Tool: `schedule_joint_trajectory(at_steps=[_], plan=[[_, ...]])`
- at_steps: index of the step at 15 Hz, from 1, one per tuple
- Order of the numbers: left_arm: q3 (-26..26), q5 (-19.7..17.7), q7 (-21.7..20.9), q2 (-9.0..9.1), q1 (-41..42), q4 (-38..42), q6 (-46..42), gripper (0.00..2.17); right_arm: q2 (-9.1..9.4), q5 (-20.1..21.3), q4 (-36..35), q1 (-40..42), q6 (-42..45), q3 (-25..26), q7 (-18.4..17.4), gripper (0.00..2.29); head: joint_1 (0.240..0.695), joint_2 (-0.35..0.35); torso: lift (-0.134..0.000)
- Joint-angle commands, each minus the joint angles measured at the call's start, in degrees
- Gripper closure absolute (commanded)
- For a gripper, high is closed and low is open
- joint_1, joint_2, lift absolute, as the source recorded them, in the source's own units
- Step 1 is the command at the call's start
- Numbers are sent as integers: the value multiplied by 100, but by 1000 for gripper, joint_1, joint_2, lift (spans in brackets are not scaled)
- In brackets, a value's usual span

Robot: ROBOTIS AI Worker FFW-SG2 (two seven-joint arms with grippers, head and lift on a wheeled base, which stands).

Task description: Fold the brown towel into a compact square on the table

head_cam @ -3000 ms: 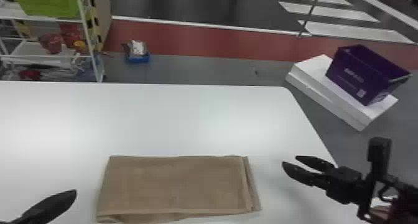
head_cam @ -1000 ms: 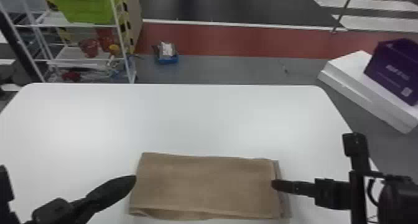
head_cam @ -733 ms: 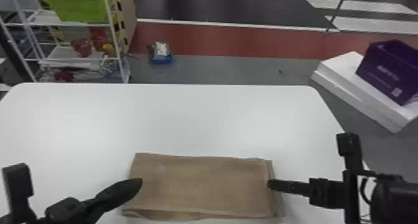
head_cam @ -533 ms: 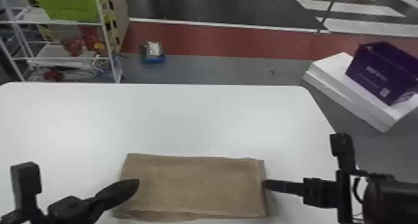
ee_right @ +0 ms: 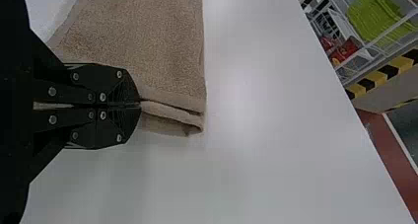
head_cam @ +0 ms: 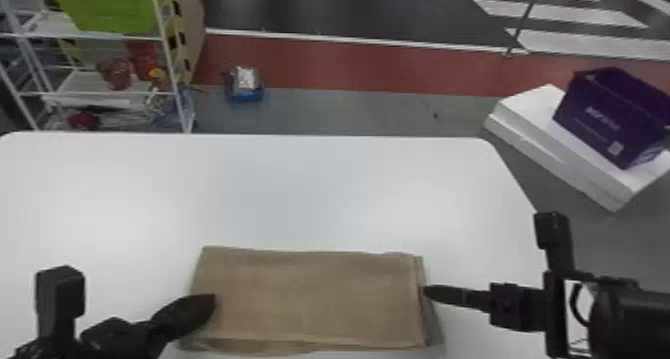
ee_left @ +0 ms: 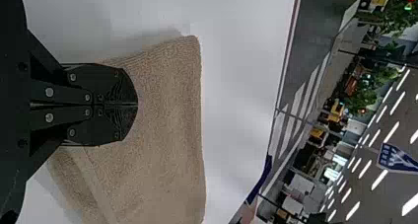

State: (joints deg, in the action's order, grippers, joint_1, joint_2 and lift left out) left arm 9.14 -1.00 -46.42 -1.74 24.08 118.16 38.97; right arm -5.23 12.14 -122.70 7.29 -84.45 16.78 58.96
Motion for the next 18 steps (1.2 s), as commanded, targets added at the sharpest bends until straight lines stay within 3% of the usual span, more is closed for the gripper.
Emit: schedule_joint_trajectory(at_steps=[1,4,6,7,11,18], plan=[[9,12,2,-11,44,14,-16,1936,4,-185,-78,-9,-77,18,10,1119,695,-134,-124],[9,12,2,-11,70,40,1,1936,4,-89,-245,9,-218,10,-16,1025,695,-122,-124],[52,12,2,-11,70,66,1,1936,4,-1,-254,44,-112,89,-77,248,695,-125,-124],[96,12,-7,-11,70,93,-16,1932,-5,26,-254,62,-112,106,-77,171,695,-130,-124],[123,12,2,-20,61,66,-34,1932,-22,245,-236,-26,-218,10,-121,171,695,-139,-124],[237,-120,-95,-72,97,-92,-262,1936,-137,1036,-184,-668,-563,-825,-315,174,695,-118,-124]])
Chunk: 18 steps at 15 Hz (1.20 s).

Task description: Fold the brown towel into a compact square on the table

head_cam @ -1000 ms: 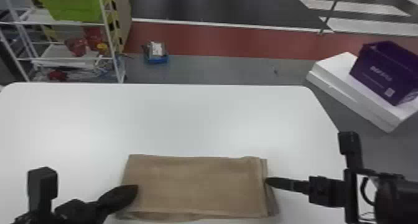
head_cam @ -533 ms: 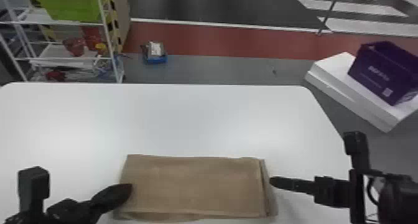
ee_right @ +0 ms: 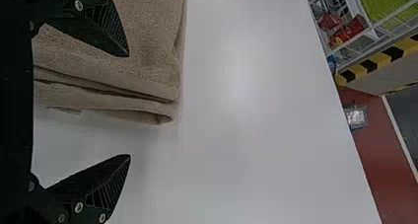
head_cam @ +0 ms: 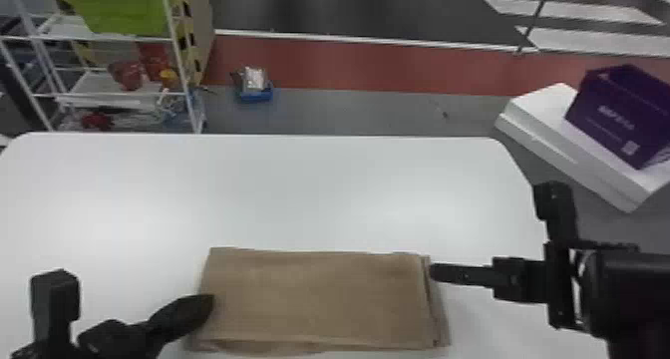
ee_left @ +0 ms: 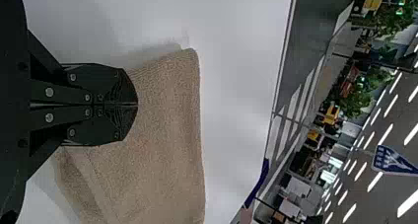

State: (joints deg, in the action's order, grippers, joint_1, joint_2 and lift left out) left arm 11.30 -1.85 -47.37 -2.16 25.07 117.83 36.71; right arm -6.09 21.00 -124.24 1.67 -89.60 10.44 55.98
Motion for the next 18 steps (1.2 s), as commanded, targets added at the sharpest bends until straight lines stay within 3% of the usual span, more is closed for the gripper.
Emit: schedule_joint_trajectory(at_steps=[1,11,18], plan=[[21,-44,0,-39,6,-76,-54,1936,-51,300,-83,-150,-48,-297,-87,174,695,-113,-124],[206,-228,-132,-223,165,12,-142,1936,73,766,-162,255,-48,-772,-316,181,695,-82,-124],[364,-378,-194,-267,261,38,-265,1936,73,1108,427,17,-48,-1273,-316,181,695,-34,-124]])
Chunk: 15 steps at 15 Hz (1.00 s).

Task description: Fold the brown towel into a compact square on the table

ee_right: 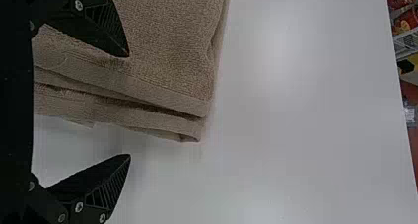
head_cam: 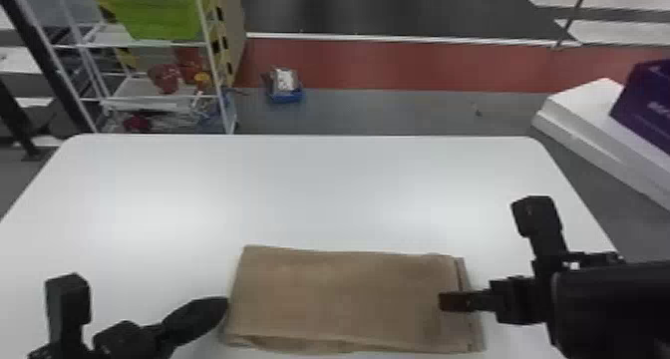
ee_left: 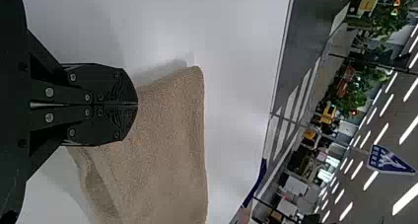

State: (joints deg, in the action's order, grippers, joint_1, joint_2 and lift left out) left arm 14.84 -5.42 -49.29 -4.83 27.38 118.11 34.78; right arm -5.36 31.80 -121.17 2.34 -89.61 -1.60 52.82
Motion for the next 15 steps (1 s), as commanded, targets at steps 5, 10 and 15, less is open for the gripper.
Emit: schedule_joint_trajectory(at_steps=[5,10,15], plan=[[-42,-38,-1,9,118,212,-36,1936,0,-34,243,-155,-47,-86,35,623,695,-20,-124],[-139,-20,-1,9,145,300,16,1936,-9,-122,375,-217,-47,-42,70,839,695,-38,-124],[-157,-354,-248,9,408,792,333,1936,-27,-148,375,-234,-47,-15,79,836,695,-51,-124]])
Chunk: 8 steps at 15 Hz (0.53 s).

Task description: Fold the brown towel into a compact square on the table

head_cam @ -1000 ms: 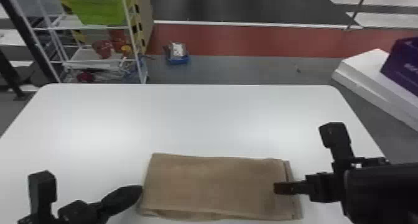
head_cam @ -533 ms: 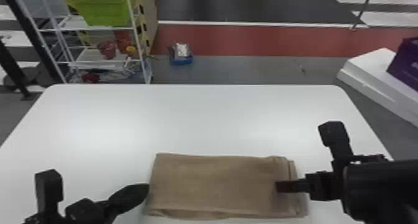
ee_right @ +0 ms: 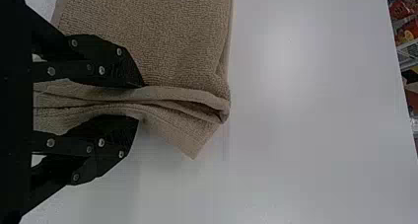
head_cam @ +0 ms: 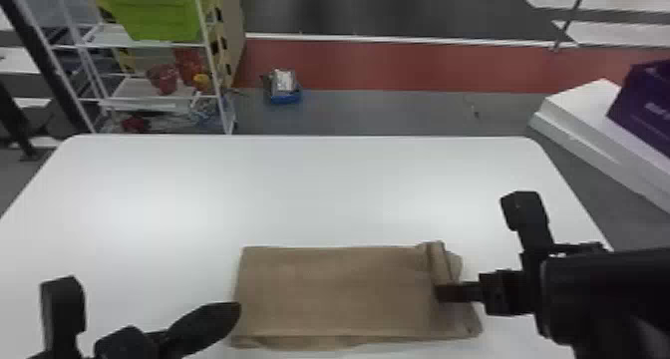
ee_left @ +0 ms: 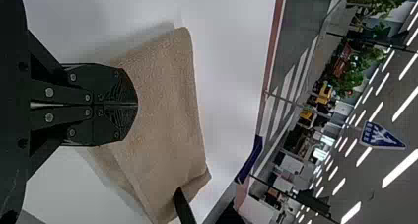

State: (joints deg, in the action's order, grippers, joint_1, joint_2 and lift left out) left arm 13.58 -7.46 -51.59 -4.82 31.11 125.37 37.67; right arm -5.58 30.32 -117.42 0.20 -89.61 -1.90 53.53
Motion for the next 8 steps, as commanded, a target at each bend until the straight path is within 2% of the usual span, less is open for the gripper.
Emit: schedule_joint_trajectory(at_steps=[1,4,8], plan=[[-154,-150,-18,16,36,67,62,1936,-4,-9,44,-11,-47,23,8,836,695,-65,-124],[-690,166,96,16,-105,-109,97,1936,-4,-9,44,50,-47,31,105,836,695,-99,-124],[-892,280,465,42,-351,-496,-413,1936,-22,-114,-158,147,-47,23,140,836,695,-144,-124]])
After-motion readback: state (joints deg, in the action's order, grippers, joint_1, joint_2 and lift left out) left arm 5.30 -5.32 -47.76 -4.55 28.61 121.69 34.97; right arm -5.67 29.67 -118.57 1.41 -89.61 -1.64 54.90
